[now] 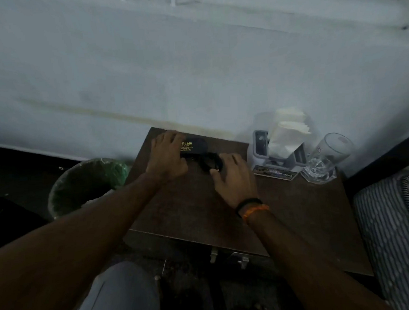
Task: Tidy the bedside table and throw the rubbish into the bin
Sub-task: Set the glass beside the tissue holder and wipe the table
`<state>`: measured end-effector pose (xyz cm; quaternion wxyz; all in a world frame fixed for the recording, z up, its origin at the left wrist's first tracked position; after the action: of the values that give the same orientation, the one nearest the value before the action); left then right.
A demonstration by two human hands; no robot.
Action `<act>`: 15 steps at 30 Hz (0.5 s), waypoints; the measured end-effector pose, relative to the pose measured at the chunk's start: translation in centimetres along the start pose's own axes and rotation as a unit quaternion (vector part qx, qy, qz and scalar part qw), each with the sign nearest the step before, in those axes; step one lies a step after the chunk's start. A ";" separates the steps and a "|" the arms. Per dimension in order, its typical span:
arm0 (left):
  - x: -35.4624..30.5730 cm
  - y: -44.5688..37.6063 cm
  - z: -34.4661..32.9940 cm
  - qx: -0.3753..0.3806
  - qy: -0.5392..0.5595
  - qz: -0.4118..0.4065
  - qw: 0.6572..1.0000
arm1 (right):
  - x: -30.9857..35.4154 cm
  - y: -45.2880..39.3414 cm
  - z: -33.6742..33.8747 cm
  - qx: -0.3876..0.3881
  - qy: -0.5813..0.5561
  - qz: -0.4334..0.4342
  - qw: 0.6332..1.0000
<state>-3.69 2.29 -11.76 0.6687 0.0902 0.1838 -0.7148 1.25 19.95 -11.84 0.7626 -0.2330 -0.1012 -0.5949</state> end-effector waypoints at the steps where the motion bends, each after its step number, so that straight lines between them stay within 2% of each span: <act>1: 0.8 -0.4 0.1 0.008 -0.004 -0.001 1.000 | 0.2 -1.0 -0.9 0.021 0.005 -0.010 1.000; 7: 2.8 -2.8 -1.3 0.101 -0.040 -0.025 0.994 | 0.0 -4.2 -4.2 0.108 0.056 -0.040 0.992; 15: 2.8 -4.4 -0.8 0.091 -0.035 -0.049 0.994 | -2.2 -4.7 -3.2 0.112 0.098 -0.047 0.988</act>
<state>-8.40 0.19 -12.86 0.6279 0.1162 0.0984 -0.7633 -4.18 19.41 -14.48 0.7613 -0.0819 -0.1030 -0.6349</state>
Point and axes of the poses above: each hand's wrist, its own y-axis away from the middle knuckle, its own z-axis out of the back of the hand, x = y × z, the point moved 10 cm from there along -y, towards the middle knuckle, and after that the axes turned 4 degrees about z, right-handed, at the moved point
